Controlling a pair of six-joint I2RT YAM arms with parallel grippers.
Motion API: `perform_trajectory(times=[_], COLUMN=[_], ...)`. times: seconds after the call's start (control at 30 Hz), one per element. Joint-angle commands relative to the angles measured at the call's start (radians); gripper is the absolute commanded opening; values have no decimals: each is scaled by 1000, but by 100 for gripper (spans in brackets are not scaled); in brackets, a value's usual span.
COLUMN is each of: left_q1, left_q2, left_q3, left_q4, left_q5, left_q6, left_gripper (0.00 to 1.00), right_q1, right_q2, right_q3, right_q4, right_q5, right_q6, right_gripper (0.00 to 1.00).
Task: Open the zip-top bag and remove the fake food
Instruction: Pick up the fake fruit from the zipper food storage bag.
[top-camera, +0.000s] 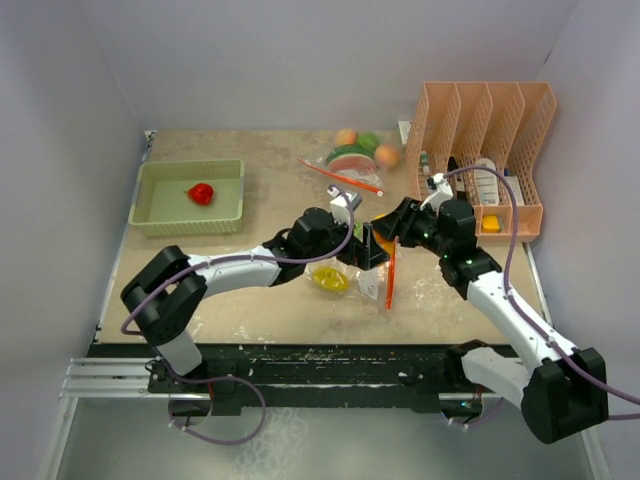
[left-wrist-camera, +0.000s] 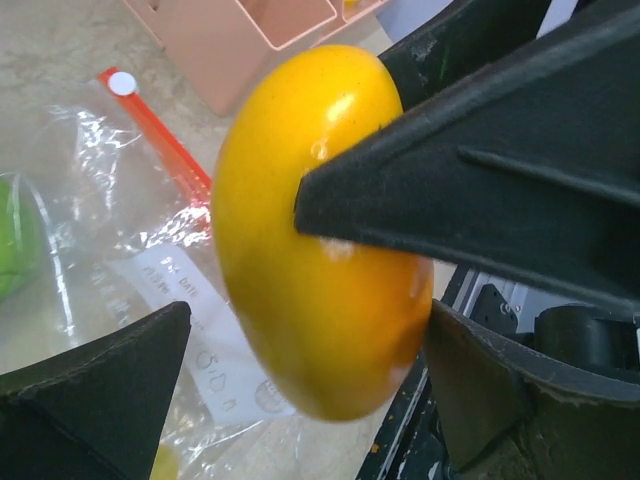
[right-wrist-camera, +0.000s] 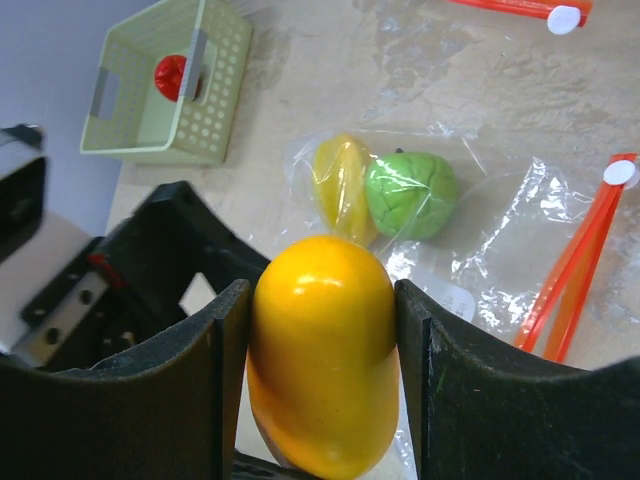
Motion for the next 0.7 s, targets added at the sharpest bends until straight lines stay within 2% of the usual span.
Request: perform_trajectory(times=[0.0,0.03,0.1,0.2,0.3,0.43,0.53,0.6,0.67], left_q1=[-20,-22,-21,-22,-21,-20,2,61,169], left_q2=[41,46,51,48,38,1,-44,-85,-142], left_q3=[105,110,119,126,130,121,117,89,37], left_q4=[102,105,105,101,91,52,-38,-79,-91], left_q5=[16,14,11,5,2,-30,-90,-91,-62], left_q6=[16,16,16,20,27,39,68,66,25], left_gripper=[99,100,90,61,42,36,36,36,36], right_q1=[13,13,13,13,13,13,13,12,12], right_q2=[-57,-64,-75,-89,-96,-99,-111,-122,-127], right_q3=[56,58,57,50,46,60,73,75,82], right_q4=[23,15,4,-5,-12,-43,-122,-130,-158], right_q5=[-10,-11,-10,-6,-3,25,41,96,130], right_q6=[10,7,4,3,0,-15,-26,-14,-22], right_gripper=[53,53,53,54,54,61,74,78,79])
